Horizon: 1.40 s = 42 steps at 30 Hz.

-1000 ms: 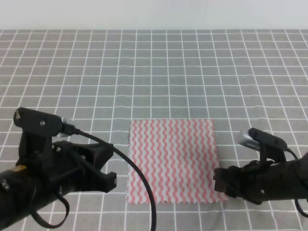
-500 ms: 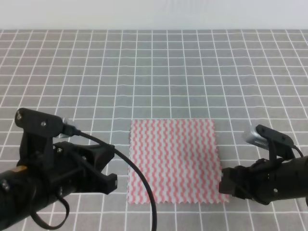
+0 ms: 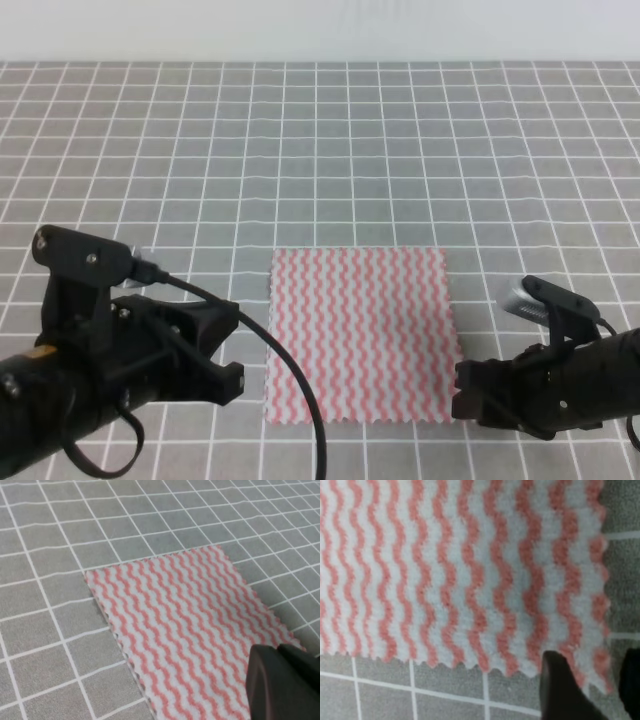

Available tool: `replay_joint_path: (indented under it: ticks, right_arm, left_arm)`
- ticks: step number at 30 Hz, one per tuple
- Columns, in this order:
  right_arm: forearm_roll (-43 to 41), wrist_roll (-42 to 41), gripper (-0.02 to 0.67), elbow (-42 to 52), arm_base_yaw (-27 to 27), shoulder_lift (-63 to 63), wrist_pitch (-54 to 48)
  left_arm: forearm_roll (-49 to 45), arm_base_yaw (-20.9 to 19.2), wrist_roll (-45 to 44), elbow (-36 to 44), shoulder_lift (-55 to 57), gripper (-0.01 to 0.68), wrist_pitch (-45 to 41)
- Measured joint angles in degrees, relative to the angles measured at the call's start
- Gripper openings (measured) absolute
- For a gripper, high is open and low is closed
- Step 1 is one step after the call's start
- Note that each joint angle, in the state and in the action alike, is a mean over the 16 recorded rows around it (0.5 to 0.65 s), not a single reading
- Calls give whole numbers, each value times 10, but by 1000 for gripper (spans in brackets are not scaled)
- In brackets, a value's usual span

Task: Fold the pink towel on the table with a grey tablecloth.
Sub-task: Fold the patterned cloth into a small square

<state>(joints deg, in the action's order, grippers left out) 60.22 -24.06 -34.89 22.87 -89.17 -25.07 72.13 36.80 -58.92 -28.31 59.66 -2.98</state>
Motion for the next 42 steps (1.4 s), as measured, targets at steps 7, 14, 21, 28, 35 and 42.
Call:
replay_joint_path:
  ticks: [7,14,21,28,35,42]
  right_arm:
    - [12,-3,246,1,-1,-2,-3]
    - [39,-22,222,0,0,-4,-5]
    - [63,-42,196,-1,0,-5,-6]
    - [61,-47,188,-1,0,-5,-5]
    - [51,-44,185,0,0,-7,-2]
    - [49,-43,160,1,0,-16,-3]
  left_arm:
    - [0,0,-6,0,0,-3,0]
    - [0,0,-12,0,0,-3,0]
    - [0,0,-15,0,0,-3,0]
    - [1,0,-16,0,0,-3,-5]
    - [1,0,-16,0,-2,-2,-13]
    - [1,0,-16,0,-2,-2,-18]
